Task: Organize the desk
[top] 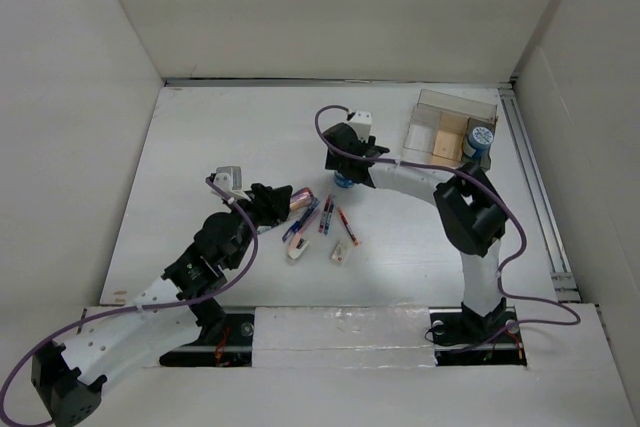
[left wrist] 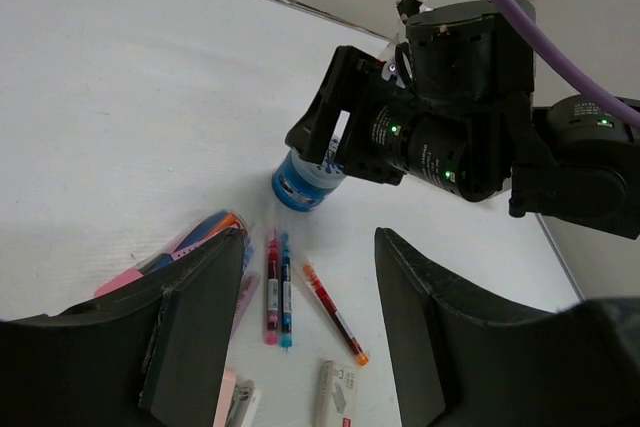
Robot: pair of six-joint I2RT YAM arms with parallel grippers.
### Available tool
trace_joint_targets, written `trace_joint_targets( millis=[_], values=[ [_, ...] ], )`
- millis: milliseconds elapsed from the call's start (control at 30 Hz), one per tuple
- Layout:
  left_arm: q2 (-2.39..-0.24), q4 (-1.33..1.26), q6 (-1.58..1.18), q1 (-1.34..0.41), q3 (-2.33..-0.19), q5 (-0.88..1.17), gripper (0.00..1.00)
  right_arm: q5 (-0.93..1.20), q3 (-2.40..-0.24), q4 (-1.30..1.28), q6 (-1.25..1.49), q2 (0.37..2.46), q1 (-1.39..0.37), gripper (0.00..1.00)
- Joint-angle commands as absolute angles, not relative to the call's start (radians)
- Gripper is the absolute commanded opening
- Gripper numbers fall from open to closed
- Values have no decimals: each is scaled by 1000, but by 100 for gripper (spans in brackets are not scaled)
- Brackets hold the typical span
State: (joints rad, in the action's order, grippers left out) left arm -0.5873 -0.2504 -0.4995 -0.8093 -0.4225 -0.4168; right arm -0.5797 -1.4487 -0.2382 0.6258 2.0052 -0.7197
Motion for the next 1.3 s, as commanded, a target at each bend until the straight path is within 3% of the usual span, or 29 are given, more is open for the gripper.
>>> trace_joint_targets(
  millis=[0, 267, 600, 767, 1267],
  values=[
    [-588, -298, -502, -807, -449, -405, 51, -617, -1497, -256, 637, 1958, -721, 50],
    [-584, -296, -500, -807, -451, -407, 51, -591, -1404, -258, 661, 1706, -595, 48],
    [-587, -302, -500, -807, -448, -397, 51, -474, -1114, -189, 785, 1396, -135, 48],
    [-591, -302, -500, -807, -449, -394, 51, -342, -1083, -123, 883, 1402, 56, 47],
    [-575, -296, -497, -807, -449, -388, 51, -489, -1175, -127, 879, 1532, 113, 48]
  ],
)
